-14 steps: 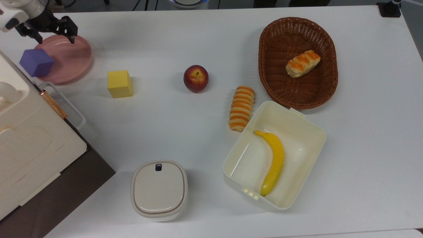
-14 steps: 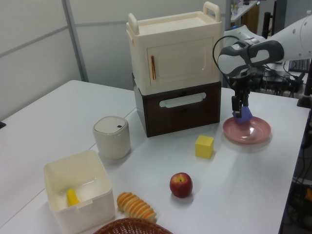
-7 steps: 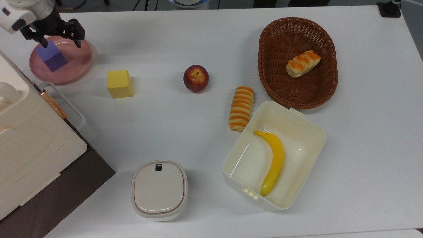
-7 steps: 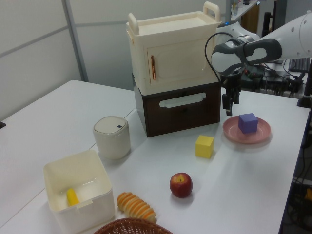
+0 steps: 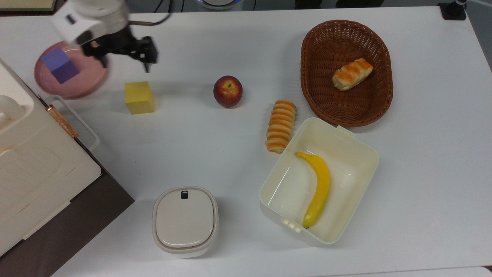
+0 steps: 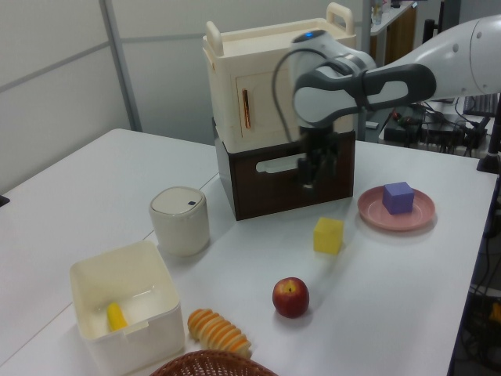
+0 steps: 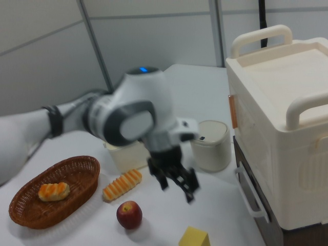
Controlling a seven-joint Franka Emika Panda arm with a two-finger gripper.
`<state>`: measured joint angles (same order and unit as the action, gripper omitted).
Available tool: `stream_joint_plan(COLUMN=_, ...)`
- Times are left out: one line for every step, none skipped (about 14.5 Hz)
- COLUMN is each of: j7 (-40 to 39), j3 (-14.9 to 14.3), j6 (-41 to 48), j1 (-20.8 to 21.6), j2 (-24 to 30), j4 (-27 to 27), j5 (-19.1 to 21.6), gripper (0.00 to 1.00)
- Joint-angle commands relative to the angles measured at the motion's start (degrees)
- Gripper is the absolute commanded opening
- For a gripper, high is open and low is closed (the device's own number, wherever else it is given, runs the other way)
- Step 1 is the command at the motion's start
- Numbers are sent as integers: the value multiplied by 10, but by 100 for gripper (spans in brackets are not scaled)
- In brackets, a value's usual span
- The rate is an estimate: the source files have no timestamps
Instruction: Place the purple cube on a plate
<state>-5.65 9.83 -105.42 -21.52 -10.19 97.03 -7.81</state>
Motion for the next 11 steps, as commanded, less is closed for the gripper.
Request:
stream_joint_plan(j7=91, j3=-19, j6=72, j1=89, j2=62, j4=-3, j5=-3, gripper=100)
stream_joint_plan(j7=89, j3=-28, j6=93, j1=110, j2=74, j4=-3, j5=0, gripper=100)
stream_joint_plan(j7=89, j3=-43, j6=109, j1=133, j2=85, j4=-3, j5=1, gripper=100)
stream_joint_plan(j7=92, j3=-72, j6=124, j1=176, j2=97, j4=-3, j5=2, gripper=100)
stream_joint_plan(j7=92, j3=-97, j6=126, j1=205, j2=103, j4=-3, j5=5, gripper=100)
stream_joint_plan(j7=92, j3=-124, j6=124, j1=232, j2=107, j4=-3, j5=17, gripper=100)
stream_joint_plan(j7=92, j3=-145, j6=124, j1=255, j2=107, j4=-4, j5=32, gripper=100)
stream_joint_plan(j7=92, j3=-160, j6=123, j1=270, j2=112, j4=-10, j5=40, gripper=100)
stream_joint_plan(j7=92, j3=-163, j6=123, j1=274, j2=112, j4=-11, j5=42, gripper=100)
stream_joint_plan(j7=92, j3=-163, j6=123, j1=273, j2=112, j4=-11, j5=43, gripper=100)
stream_joint_plan(j7=92, j3=-163, j6=123, j1=272, j2=112, j4=-11, j5=43, gripper=100)
